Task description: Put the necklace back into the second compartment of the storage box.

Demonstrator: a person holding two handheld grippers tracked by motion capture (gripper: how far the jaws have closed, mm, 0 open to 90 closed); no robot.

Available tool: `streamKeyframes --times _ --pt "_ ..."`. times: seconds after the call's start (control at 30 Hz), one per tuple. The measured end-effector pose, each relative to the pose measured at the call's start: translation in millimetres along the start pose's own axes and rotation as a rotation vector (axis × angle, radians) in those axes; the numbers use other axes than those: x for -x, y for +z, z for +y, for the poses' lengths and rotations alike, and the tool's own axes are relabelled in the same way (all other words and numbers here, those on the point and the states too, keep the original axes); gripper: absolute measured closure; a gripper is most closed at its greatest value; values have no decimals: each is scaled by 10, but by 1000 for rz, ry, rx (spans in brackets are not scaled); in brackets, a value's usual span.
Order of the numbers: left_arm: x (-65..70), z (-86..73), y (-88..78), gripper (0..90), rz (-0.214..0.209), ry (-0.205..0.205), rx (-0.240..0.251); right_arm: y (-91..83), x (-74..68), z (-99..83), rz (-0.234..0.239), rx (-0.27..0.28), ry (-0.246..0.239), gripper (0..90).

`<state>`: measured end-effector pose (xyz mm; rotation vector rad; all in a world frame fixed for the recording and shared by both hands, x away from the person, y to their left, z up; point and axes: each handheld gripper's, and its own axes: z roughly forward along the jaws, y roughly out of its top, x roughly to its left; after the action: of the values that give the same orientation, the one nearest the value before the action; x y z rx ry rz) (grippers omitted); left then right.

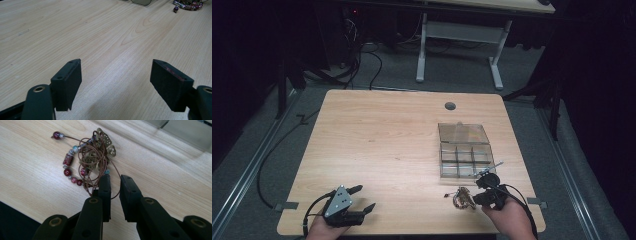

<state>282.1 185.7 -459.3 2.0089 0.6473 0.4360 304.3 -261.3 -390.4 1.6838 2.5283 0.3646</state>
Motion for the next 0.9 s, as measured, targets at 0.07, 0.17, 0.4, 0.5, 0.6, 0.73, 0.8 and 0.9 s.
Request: streamKeyframes --times 0.07,0.17,0.4,0.5,0.6,0.73,0.8,0.9 --pt "1 1 1 257 -2 1 -2 -14 -4 12 3 -1 -2 788" --pt "3 2 2 257 -3 5 -4 -24 -35 60 15 -9 -7 734" --pt "6 3 5 257 -8 10 -7 143 -85 200 42 -60 10 527" --pt "6 3 5 257 -9 12 -8 247 -61 264 74 -82 29 483" --pt "6 3 4 257 -9 13 -9 279 -57 281 81 -89 37 474" --pt "6 4 6 257 -11 16 -12 333 -81 295 75 -114 27 492" --pt "9 4 7 257 -11 17 -13 335 -82 300 67 -113 29 508" --pt "11 4 7 257 -12 19 -13 337 -98 300 44 -115 4 572"
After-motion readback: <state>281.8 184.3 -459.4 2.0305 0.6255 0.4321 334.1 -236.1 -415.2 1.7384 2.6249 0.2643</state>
